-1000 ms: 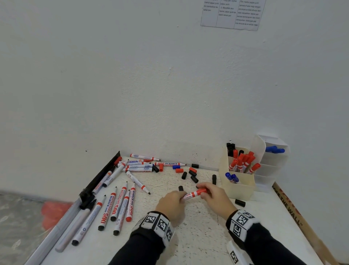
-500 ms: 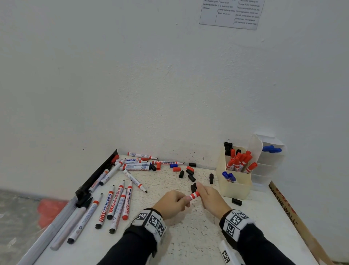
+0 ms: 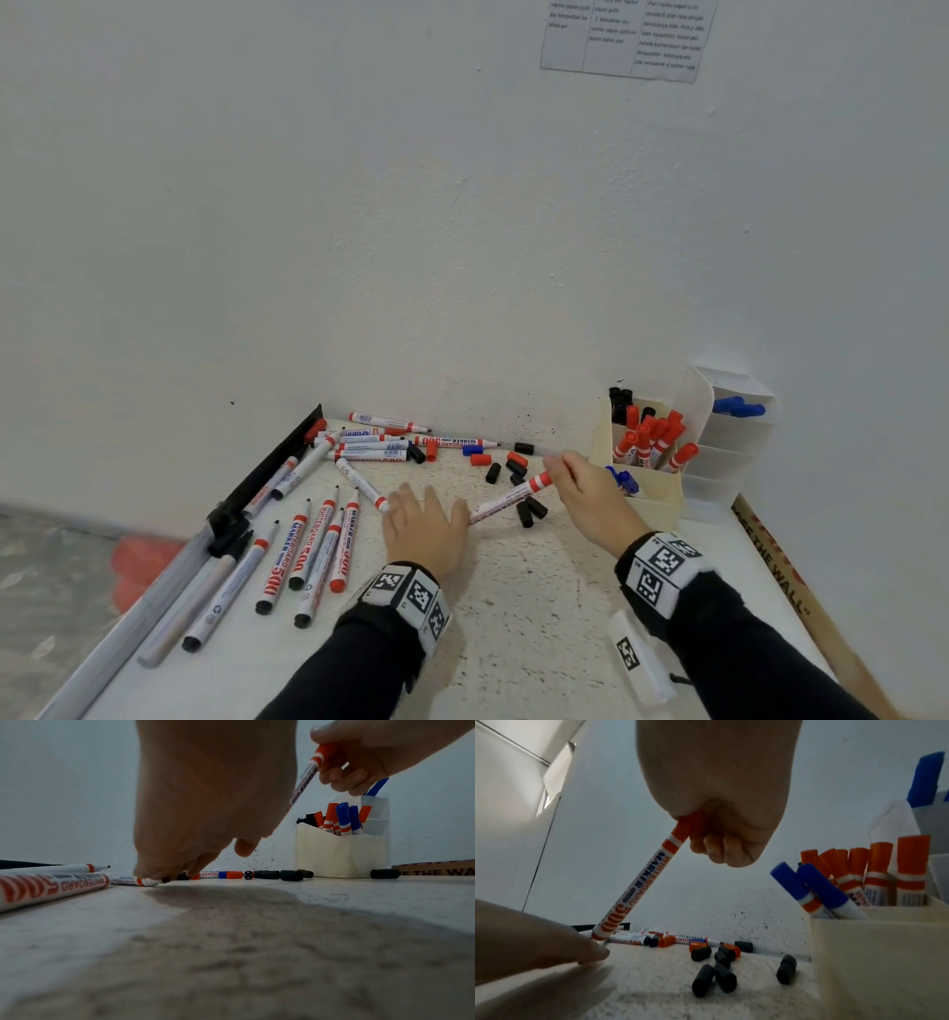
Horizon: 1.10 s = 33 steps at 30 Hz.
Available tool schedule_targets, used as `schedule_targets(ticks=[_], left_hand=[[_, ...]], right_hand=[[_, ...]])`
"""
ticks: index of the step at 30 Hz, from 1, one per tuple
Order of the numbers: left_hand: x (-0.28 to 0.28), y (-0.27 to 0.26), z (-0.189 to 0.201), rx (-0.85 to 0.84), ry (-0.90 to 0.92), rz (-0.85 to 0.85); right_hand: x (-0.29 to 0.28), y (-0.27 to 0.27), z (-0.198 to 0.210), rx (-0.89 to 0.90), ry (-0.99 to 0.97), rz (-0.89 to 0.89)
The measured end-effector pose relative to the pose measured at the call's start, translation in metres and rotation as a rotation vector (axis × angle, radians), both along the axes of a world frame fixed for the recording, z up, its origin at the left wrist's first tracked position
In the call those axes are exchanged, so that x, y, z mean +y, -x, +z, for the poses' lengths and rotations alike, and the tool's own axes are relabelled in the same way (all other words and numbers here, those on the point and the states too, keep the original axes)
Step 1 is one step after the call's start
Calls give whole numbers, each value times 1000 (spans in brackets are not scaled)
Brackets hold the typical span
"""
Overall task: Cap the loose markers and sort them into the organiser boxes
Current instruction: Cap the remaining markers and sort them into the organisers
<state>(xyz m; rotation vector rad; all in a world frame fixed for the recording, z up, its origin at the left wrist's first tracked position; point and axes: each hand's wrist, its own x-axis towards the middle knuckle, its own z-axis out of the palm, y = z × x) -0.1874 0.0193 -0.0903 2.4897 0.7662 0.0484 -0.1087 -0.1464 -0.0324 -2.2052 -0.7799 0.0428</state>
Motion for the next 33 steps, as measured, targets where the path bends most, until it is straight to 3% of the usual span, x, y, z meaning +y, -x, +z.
schedule_targets(ticks=[4, 8, 11, 16, 18, 21, 28, 33], left_hand=[[2, -3, -8, 171, 12, 23], [3, -5, -5, -49, 58, -17], [4, -2, 2, -174, -37, -32], [8, 2, -7, 128, -196, -98], [5, 1, -10, 117, -202, -149], [4, -3, -10, -28, -133, -165], [5, -5, -7, 56, -178, -222], [4, -3, -5, -95, -240, -256]], right_hand=[[-4, -6, 11, -98, -14, -20], [-10, -13, 31, -189, -73, -59], [-18, -18, 50, -249, -177, -141], [-36, -40, 78, -365, -313, -384], [-45, -52, 82, -385, -302, -469], [-55, -62, 83, -380, -264, -557], [-62, -71, 83, -353, -172, -570], [-60, -70, 86, -417, -175, -516]])
